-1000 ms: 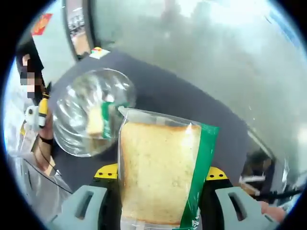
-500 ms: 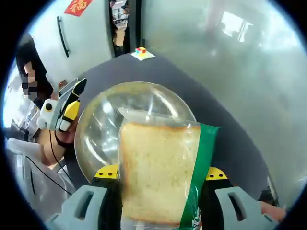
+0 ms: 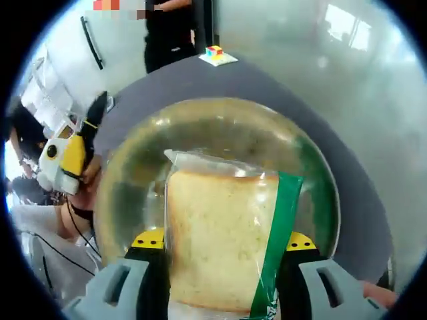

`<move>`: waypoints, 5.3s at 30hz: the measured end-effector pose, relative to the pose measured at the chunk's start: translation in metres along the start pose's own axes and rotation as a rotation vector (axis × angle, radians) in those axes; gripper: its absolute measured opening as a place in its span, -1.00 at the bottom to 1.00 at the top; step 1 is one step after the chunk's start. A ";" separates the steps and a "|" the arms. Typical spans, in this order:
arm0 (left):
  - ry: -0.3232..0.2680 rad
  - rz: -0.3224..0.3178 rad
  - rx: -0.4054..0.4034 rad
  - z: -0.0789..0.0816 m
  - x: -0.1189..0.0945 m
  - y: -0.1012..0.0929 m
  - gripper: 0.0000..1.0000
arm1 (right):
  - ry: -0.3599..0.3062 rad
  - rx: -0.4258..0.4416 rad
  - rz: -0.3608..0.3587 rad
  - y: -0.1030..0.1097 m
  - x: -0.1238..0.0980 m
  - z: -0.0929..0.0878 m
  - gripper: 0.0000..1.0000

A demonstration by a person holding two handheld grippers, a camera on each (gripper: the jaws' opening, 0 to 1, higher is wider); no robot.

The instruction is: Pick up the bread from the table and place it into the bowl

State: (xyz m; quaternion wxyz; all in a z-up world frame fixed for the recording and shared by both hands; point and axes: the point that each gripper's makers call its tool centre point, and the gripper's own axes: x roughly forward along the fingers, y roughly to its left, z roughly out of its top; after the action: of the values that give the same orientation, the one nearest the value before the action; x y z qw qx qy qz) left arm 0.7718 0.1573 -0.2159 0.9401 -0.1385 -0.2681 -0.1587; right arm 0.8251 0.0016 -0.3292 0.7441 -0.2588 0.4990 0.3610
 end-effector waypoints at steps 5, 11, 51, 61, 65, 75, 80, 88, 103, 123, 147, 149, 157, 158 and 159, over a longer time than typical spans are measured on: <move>0.006 0.002 -0.005 -0.002 0.000 0.001 -0.31 | 0.092 0.085 0.030 0.013 0.039 -0.010 0.14; 0.007 0.003 -0.022 -0.001 0.000 0.001 -0.31 | 0.164 0.054 -0.035 0.017 0.070 -0.025 0.16; -0.017 -0.056 -0.154 0.009 0.000 -0.009 -0.30 | -0.192 0.239 -0.255 -0.083 -0.154 -0.103 0.44; -0.036 -0.075 -0.189 0.015 -0.001 -0.013 -0.30 | 0.033 0.635 -0.372 -0.172 -0.117 -0.257 0.75; -0.019 -0.061 -0.185 0.010 0.000 -0.009 -0.30 | 0.039 0.643 -0.346 -0.169 -0.096 -0.252 0.78; -0.040 -0.052 -0.181 0.016 -0.001 -0.006 -0.30 | 0.198 0.650 -0.293 -0.155 -0.055 -0.263 0.55; -0.030 -0.048 -0.205 0.013 0.000 -0.005 -0.30 | 0.198 0.690 -0.277 -0.155 -0.057 -0.263 0.15; -0.020 -0.054 -0.197 0.010 0.000 -0.007 -0.30 | 0.201 0.655 -0.289 -0.154 -0.065 -0.261 0.05; -0.011 -0.060 -0.173 0.007 0.001 -0.011 -0.30 | 0.066 0.464 -0.313 -0.138 -0.140 -0.151 0.02; 0.024 -0.070 -0.021 0.001 0.000 -0.020 -0.31 | 0.173 -0.012 -0.037 0.029 0.003 0.012 0.02; 0.054 -0.108 -0.001 -0.007 0.001 -0.031 -0.30 | -0.069 0.013 -0.063 -0.006 -0.063 0.014 0.11; 0.057 -0.109 -0.005 -0.007 0.001 -0.031 -0.30 | -0.108 0.033 -0.116 -0.026 -0.096 -0.007 0.08; 0.025 -0.155 -0.038 0.003 -0.002 -0.046 -0.30 | -0.032 0.239 -0.332 -0.113 -0.149 -0.162 0.30; 0.024 -0.161 -0.036 0.003 -0.002 -0.048 -0.30 | 0.023 0.254 -0.334 -0.118 -0.143 -0.184 0.30; 0.021 -0.166 -0.032 0.004 -0.002 -0.050 -0.30 | 0.059 0.287 -0.345 -0.124 -0.135 -0.202 0.31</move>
State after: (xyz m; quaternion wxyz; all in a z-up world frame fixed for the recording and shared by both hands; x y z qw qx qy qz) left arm 0.7499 0.1138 -0.2051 0.9240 -0.1294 -0.2663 -0.2419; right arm 0.7791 -0.2622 -0.2749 0.8092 -0.2423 0.5150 0.1458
